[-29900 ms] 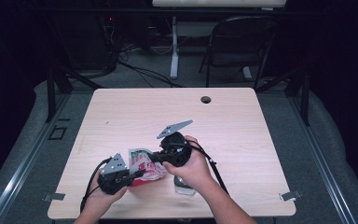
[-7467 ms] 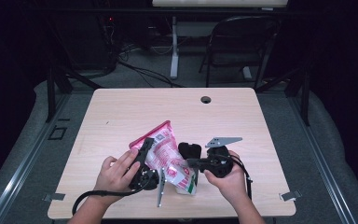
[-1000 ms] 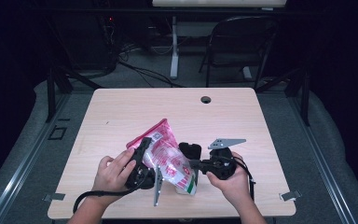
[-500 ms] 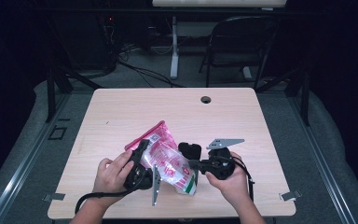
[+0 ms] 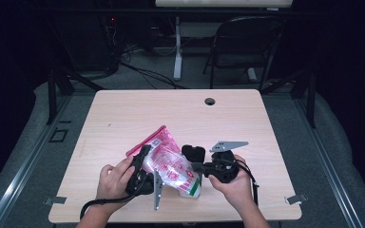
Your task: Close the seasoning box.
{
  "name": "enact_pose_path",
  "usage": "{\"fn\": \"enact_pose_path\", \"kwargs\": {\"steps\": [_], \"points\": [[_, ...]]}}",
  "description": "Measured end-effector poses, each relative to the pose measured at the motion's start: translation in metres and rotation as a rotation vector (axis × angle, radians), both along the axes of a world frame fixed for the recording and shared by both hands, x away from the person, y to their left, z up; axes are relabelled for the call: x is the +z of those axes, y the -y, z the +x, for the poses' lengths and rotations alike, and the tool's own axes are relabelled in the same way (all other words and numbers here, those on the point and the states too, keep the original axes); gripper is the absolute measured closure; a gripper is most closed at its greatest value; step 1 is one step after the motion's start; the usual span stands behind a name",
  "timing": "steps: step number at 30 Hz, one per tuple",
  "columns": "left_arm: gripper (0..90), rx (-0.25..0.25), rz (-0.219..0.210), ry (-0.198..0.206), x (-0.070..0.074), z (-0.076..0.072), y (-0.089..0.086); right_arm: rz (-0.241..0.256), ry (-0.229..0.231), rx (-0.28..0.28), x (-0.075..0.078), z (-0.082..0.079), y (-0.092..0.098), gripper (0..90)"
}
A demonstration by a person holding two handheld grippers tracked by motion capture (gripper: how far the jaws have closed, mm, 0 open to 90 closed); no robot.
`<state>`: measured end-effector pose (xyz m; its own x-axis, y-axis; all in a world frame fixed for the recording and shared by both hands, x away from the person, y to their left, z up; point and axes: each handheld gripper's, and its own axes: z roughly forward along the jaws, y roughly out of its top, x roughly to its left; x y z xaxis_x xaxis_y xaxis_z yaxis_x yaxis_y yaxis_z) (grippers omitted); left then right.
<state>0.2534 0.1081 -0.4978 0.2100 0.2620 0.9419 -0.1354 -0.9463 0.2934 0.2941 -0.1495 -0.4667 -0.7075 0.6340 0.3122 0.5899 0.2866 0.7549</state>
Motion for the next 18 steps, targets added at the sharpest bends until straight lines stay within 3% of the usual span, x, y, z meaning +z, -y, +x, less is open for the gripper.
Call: {"fn": "enact_pose_path", "kwargs": {"steps": [18], "points": [[65.9, 0.002, -0.048, -0.039, -0.011, 0.0, -0.006, -0.007, 0.0, 0.008, -0.001, -0.001, -0.004, 90.0]]}}
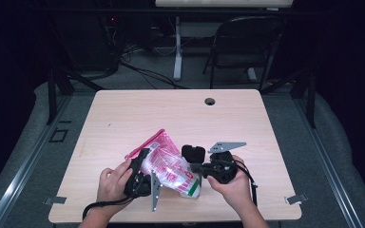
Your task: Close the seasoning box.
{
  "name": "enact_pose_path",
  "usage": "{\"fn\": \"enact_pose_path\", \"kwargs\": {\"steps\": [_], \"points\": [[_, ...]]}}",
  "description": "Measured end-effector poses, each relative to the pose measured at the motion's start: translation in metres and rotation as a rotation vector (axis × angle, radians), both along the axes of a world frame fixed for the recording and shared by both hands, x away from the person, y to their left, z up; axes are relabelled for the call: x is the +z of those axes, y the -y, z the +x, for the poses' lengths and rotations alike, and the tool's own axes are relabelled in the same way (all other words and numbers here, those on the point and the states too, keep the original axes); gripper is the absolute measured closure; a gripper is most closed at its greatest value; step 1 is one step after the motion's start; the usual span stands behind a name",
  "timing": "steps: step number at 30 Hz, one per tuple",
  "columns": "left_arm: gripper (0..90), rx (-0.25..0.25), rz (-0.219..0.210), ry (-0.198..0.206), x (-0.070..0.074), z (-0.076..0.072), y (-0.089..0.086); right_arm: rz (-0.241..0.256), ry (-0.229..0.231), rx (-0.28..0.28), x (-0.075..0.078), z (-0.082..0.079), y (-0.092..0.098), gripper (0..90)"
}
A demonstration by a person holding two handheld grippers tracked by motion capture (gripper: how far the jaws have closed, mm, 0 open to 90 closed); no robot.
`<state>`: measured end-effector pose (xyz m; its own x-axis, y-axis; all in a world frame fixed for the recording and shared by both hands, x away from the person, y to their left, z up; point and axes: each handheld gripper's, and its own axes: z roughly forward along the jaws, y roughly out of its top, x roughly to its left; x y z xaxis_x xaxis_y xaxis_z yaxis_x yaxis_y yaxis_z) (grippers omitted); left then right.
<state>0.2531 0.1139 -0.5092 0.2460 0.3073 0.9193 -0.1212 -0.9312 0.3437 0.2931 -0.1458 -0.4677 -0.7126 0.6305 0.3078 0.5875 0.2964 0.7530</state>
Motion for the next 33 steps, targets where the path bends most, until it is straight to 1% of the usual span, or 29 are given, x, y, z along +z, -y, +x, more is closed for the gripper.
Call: {"fn": "enact_pose_path", "kwargs": {"steps": [2, 4, 5, 6, 9, 11, 18, 20, 21, 24, 27, 32, 33], "points": [[66.0, -0.003, -0.011, 0.0, -0.001, 0.001, 0.0, 0.0, 0.0, -0.001, 0.0, 0.0, 0.0, 90.0], [66.1, 0.001, -0.018, -0.014, -0.003, 0.0, 0.0, 0.0, 0.001, -0.003, 0.0, 0.0, 0.0, 90.0], [66.1, -0.002, -0.016, -0.012, -0.003, 0.001, 0.0, -0.001, 0.002, 0.0, 0.001, 0.0, 0.001, 90.0], [66.1, -0.001, -0.013, -0.019, -0.003, 0.001, 0.0, -0.001, 0.003, -0.001, 0.001, 0.0, 0.001, 90.0], [66.3, -0.003, -0.025, -0.036, -0.006, 0.001, -0.001, 0.006, 0.005, 0.0, 0.001, 0.0, 0.001, 90.0], [66.4, -0.003, -0.013, -0.041, -0.008, 0.001, -0.001, 0.003, 0.006, 0.002, 0.001, 0.0, 0.0, 90.0], [67.1, -0.005, -0.024, -0.071, -0.012, 0.0, -0.001, 0.014, 0.013, -0.001, 0.003, 0.001, 0.001, 90.0], [67.3, -0.005, -0.023, -0.073, -0.013, 0.0, -0.001, 0.013, 0.014, 0.002, 0.003, 0.001, 0.001, 90.0], [67.4, -0.001, -0.025, -0.081, -0.014, -0.001, -0.001, 0.015, 0.015, 0.003, 0.004, 0.001, 0.001, 90.0], [67.8, -0.004, -0.033, -0.089, -0.015, 0.0, -0.002, 0.031, 0.017, 0.002, 0.004, 0.0, -0.001, 90.0], [67.9, -0.004, -0.041, -0.099, -0.016, -0.001, -0.002, 0.028, 0.018, 0.008, 0.005, 0.0, -0.001, 90.0], [68.0, -0.004, -0.056, -0.11, -0.018, -0.001, -0.003, 0.037, 0.024, 0.01, 0.007, 0.0, -0.002, 90.0], [68.1, -0.001, -0.045, -0.112, -0.018, -0.001, -0.003, 0.036, 0.023, 0.008, 0.007, 0.001, -0.002, 90.0]]}}
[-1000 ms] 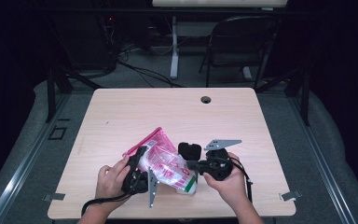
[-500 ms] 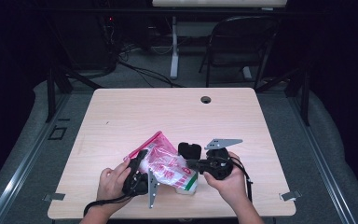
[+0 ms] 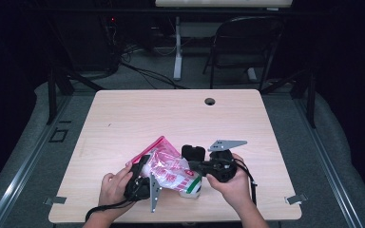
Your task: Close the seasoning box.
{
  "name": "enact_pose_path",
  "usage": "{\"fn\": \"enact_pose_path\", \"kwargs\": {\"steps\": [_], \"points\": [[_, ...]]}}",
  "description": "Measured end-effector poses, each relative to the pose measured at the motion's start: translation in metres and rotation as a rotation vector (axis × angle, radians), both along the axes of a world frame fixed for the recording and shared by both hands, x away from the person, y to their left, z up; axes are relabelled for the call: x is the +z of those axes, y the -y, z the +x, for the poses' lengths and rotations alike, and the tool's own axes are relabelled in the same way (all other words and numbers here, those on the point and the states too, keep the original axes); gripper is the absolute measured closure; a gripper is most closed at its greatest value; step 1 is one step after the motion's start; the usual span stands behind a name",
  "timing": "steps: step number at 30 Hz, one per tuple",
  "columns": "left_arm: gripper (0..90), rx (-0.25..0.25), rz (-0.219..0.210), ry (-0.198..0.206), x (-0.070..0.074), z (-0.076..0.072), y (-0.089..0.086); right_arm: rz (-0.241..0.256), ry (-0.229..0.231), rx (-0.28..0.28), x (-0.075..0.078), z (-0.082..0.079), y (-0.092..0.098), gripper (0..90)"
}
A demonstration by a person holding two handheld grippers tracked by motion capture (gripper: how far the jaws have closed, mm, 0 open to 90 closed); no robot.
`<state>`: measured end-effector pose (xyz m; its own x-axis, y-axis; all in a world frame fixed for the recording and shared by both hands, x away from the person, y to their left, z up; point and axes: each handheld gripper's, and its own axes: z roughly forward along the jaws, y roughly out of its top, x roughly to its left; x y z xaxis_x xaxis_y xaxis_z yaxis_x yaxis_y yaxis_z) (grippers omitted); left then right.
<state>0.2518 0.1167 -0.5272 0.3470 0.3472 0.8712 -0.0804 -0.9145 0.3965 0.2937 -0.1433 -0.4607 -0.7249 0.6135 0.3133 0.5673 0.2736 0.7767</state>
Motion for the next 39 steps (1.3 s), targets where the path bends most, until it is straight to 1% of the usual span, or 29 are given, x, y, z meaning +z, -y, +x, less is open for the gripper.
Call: {"fn": "enact_pose_path", "kwargs": {"steps": [3, 4, 5, 8, 10, 12, 13, 16, 21, 24, 25, 28, 30, 39], "points": [[68.2, 0.001, 0.003, -0.015, -0.003, -0.001, 0.0, -0.006, 0.002, 0.004, 0.0, 0.001, -0.001, 90.0], [68.3, -0.006, -0.012, -0.021, -0.004, 0.0, 0.0, -0.004, 0.001, 0.007, 0.0, 0.001, -0.001, 90.0], [68.4, -0.003, -0.027, -0.038, -0.005, 0.0, -0.001, -0.005, 0.002, 0.008, 0.001, 0.001, -0.002, 90.0], [68.6, -0.001, -0.043, -0.062, -0.006, 0.0, -0.002, -0.001, 0.001, 0.012, 0.001, 0.002, -0.004, 90.0], [68.7, 0.001, -0.065, -0.076, -0.006, 0.001, -0.004, 0.0, -0.001, 0.019, 0.001, 0.003, -0.005, 90.0], [68.9, 0.002, -0.076, -0.092, -0.006, 0.001, -0.006, -0.001, -0.004, 0.028, 0.001, 0.004, -0.006, 90.0], [68.9, 0.002, -0.092, -0.106, -0.007, 0.001, -0.007, -0.005, -0.004, 0.034, 0.001, 0.004, -0.007, 90.0], [68.9, -0.001, -0.123, -0.131, -0.01, 0.002, -0.009, -0.001, -0.005, 0.037, 0.001, 0.005, -0.009, 90.0], [69.0, -0.004, -0.183, -0.199, -0.016, 0.003, -0.011, 0.002, -0.021, 0.04, -0.001, 0.008, -0.011, 90.0], [69.1, -0.003, -0.197, -0.232, -0.02, 0.003, -0.011, 0.005, -0.031, 0.039, -0.003, 0.01, -0.012, 90.0], [69.1, -0.001, -0.196, -0.236, -0.02, 0.004, -0.011, 0.004, -0.032, 0.042, -0.003, 0.01, -0.012, 90.0], [69.2, -0.001, -0.232, -0.263, -0.021, 0.006, -0.013, 0.005, -0.031, 0.042, -0.003, 0.011, -0.013, 90.0], [69.3, 0.001, -0.235, -0.278, -0.022, 0.006, -0.013, 0.004, -0.031, 0.045, -0.003, 0.011, -0.014, 90.0], [69.3, -0.002, -0.26, -0.301, -0.024, 0.008, -0.013, 0.003, -0.026, 0.042, -0.002, 0.012, -0.014, 90.0]]}}
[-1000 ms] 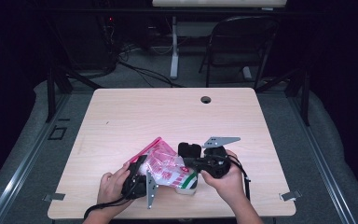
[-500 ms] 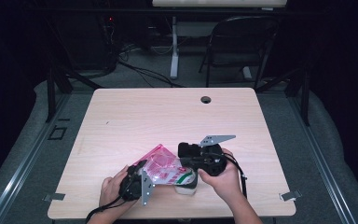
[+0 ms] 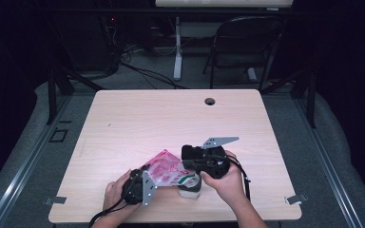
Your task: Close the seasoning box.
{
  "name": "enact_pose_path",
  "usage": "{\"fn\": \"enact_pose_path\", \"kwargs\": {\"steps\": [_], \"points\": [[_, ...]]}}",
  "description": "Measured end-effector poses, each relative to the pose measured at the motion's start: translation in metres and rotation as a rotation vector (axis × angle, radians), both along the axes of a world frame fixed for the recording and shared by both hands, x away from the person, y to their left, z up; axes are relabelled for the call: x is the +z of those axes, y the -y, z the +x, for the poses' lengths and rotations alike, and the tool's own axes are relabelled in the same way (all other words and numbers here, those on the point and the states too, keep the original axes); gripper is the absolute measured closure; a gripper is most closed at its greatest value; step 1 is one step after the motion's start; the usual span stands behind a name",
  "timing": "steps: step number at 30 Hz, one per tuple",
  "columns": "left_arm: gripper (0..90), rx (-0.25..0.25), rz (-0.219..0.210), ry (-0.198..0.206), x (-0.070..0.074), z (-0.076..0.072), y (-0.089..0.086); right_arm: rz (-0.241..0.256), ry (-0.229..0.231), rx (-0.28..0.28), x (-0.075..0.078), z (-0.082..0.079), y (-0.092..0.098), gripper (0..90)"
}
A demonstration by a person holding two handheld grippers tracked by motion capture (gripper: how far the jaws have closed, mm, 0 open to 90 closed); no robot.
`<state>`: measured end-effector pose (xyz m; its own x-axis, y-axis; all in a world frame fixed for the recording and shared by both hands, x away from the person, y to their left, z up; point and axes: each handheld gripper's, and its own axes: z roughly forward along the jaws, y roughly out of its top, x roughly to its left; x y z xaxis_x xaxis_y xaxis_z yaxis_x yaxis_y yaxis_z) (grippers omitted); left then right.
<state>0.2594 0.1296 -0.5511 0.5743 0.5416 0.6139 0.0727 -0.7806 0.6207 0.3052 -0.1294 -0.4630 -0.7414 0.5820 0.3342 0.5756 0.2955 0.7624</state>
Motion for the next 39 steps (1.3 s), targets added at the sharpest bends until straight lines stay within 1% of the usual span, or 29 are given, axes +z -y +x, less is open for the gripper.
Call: {"fn": "enact_pose_path", "kwargs": {"steps": [3, 4, 7, 9, 11, 13, 15, 18, 19, 20, 22, 26, 31, 33, 35, 36, 39], "points": [[69.3, 0.002, -0.009, -0.006, -0.001, 0.001, -0.001, 0.002, -0.002, 0.0, -0.001, 0.0, 0.0, 90.0], [69.4, 0.0, -0.013, -0.013, -0.001, 0.001, -0.001, 0.003, -0.003, -0.001, -0.001, 0.0, 0.0, 89.5], [69.6, -0.002, -0.029, -0.025, -0.001, 0.002, -0.002, 0.019, 0.005, -0.006, -0.001, 0.001, 0.001, 82.5], [69.6, -0.004, -0.039, -0.031, -0.001, 0.003, -0.002, 0.033, 0.008, -0.012, 0.0, 0.0, 0.001, 79.5], [69.8, -0.006, -0.049, -0.042, 0.0, 0.004, -0.003, 0.035, 0.012, -0.007, 0.002, 0.0, 0.003, 76.0], [69.8, -0.01, -0.065, -0.054, 0.0, 0.004, -0.004, 0.047, 0.023, -0.024, 0.004, -0.001, 0.004, 73.3], [69.9, -0.009, -0.09, -0.074, 0.001, 0.005, -0.006, 0.063, 0.03, -0.032, 0.007, -0.002, 0.007, 71.0], [70.0, -0.012, -0.122, -0.094, 0.003, 0.007, -0.008, 0.089, 0.049, -0.046, 0.011, -0.003, 0.01, 68.4], [70.2, -0.013, -0.137, -0.106, 0.003, 0.008, -0.009, 0.104, 0.058, -0.055, 0.013, -0.004, 0.011, 67.9], [70.2, -0.013, -0.148, -0.113, 0.003, 0.009, -0.01, 0.11, 0.063, -0.05, 0.014, -0.004, 0.012, 67.5], [70.2, -0.011, -0.172, -0.126, 0.004, 0.01, -0.012, 0.118, 0.074, -0.06, 0.016, -0.006, 0.015, 66.7], [70.3, -0.011, -0.226, -0.163, 0.005, 0.014, -0.017, 0.131, 0.081, -0.072, 0.018, -0.005, 0.019, 66.4], [70.3, -0.01, -0.285, -0.208, 0.006, 0.019, -0.023, 0.166, 0.106, -0.09, 0.024, -0.008, 0.025, 65.0], [70.3, -0.013, -0.309, -0.232, 0.006, 0.021, -0.025, 0.168, 0.11, -0.091, 0.026, -0.009, 0.028, 64.6], [70.2, -0.014, -0.323, -0.258, 0.006, 0.024, -0.026, 0.168, 0.117, -0.099, 0.027, -0.01, 0.029, 64.2], [70.2, -0.012, -0.342, -0.276, 0.006, 0.025, -0.027, 0.168, 0.117, -0.098, 0.027, -0.01, 0.029, 64.0], [70.2, -0.012, -0.385, -0.315, 0.006, 0.029, -0.029, 0.162, 0.117, -0.103, 0.026, -0.01, 0.03, 63.4]]}}
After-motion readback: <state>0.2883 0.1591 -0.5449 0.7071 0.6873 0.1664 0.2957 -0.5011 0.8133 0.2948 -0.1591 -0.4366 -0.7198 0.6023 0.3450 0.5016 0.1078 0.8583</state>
